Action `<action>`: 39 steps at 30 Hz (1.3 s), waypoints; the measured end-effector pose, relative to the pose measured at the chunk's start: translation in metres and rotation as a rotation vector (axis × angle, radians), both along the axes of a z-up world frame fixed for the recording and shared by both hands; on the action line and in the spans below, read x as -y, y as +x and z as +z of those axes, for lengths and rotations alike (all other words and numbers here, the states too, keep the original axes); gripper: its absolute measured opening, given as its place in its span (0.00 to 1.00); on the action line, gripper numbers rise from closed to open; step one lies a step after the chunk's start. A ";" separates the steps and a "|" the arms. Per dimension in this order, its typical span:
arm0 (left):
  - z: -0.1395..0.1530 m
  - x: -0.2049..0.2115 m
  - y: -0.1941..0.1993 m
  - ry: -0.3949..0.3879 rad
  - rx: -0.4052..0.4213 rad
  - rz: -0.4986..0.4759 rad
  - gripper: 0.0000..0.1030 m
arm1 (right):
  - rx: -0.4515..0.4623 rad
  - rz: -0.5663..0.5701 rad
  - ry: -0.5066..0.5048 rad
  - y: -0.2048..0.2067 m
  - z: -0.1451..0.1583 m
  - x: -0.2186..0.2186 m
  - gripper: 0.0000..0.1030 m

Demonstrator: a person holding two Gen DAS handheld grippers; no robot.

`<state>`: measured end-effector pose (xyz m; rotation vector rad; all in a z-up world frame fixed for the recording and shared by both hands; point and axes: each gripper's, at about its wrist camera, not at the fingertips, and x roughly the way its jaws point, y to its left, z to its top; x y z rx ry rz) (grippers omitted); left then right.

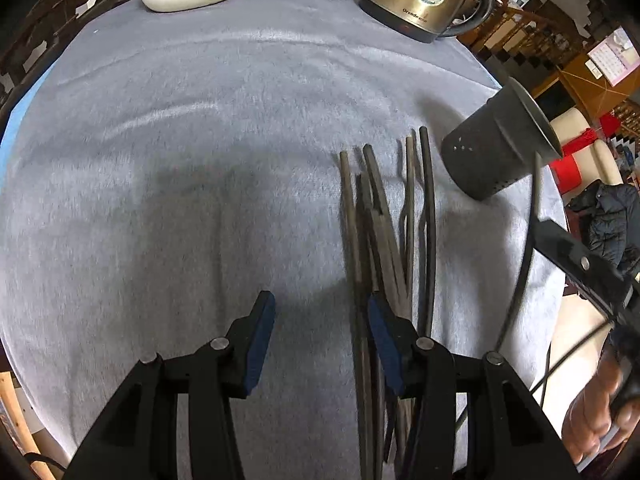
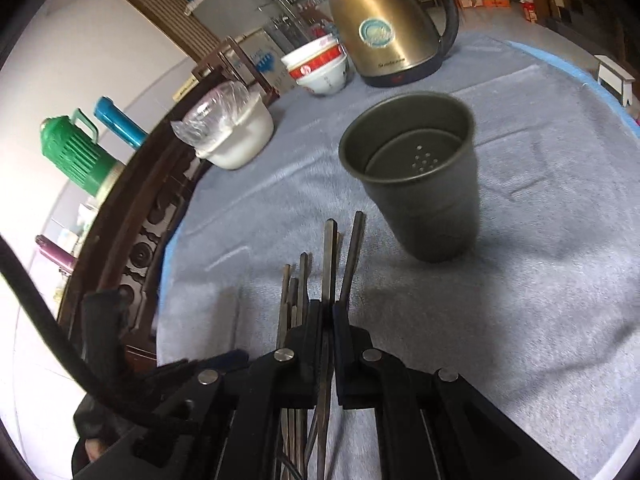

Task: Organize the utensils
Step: 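Grasp a dark chopstick from the pile with the right tool while the left tool approaches, then grasp another dark chopstick with the left tool while the right tool holds its chopstick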

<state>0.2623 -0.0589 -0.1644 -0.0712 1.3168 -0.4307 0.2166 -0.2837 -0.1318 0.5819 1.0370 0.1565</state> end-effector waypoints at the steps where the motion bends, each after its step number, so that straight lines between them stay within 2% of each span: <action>1: 0.000 0.002 0.003 0.004 -0.004 0.002 0.48 | 0.005 -0.001 -0.002 -0.002 0.002 0.002 0.05; 10: 0.008 0.021 0.023 0.019 0.007 -0.005 0.48 | 0.013 -0.005 0.018 -0.014 0.001 0.016 0.05; 14: 0.006 0.025 0.032 0.012 -0.003 -0.004 0.48 | -0.004 -0.011 -0.009 -0.014 -0.004 0.019 0.05; 15: 0.005 0.025 0.035 0.018 -0.007 -0.003 0.48 | -0.014 -0.018 -0.021 -0.014 -0.006 0.020 0.09; 17: 0.004 0.029 0.041 0.025 0.003 -0.006 0.48 | -0.061 -0.031 -0.016 -0.012 -0.013 0.026 0.09; 19: 0.002 0.033 0.047 0.034 0.012 -0.010 0.38 | -0.099 -0.029 -0.011 -0.008 -0.020 0.027 0.09; 21: 0.000 0.033 0.053 0.011 0.004 -0.014 0.30 | -0.141 -0.026 -0.063 -0.001 -0.027 0.023 0.10; 23: 0.000 0.026 0.055 -0.005 -0.003 -0.011 0.23 | -0.163 -0.014 -0.050 0.001 -0.034 0.019 0.11; 24: 0.000 0.021 0.056 -0.003 -0.003 -0.013 0.16 | -0.171 -0.017 -0.054 0.002 -0.037 0.017 0.15; 25: -0.003 0.021 0.055 -0.007 -0.007 -0.013 0.15 | -0.173 -0.026 -0.068 0.002 -0.039 0.016 0.20; 26: -0.004 0.016 0.057 -0.027 -0.018 -0.009 0.15 | -0.173 -0.032 -0.074 0.002 -0.041 0.015 0.29; 28: -0.005 0.007 0.059 -0.043 -0.031 0.003 0.15 | -0.174 -0.045 -0.050 0.000 -0.045 0.017 0.39; 29: -0.005 0.003 0.061 -0.047 -0.035 0.003 0.15 | -0.171 -0.054 -0.042 -0.001 -0.045 0.019 0.48; 30: -0.006 0.001 0.060 -0.050 -0.037 0.004 0.15 | -0.163 -0.061 -0.062 -0.001 -0.045 0.019 0.49; 32: -0.006 -0.005 0.063 -0.054 -0.043 0.008 0.15 | -0.174 -0.062 -0.109 0.003 -0.046 0.019 0.47; 33: -0.004 -0.007 0.064 -0.063 -0.039 0.011 0.15 | -0.185 -0.058 -0.115 0.004 -0.046 0.018 0.39; 36: 0.003 -0.023 0.060 -0.097 -0.047 0.023 0.16 | -0.215 -0.059 -0.170 0.013 -0.047 0.014 0.33; 39: 0.000 -0.026 0.066 -0.089 -0.065 0.040 0.16 | -0.265 -0.058 -0.192 0.024 -0.056 0.009 0.24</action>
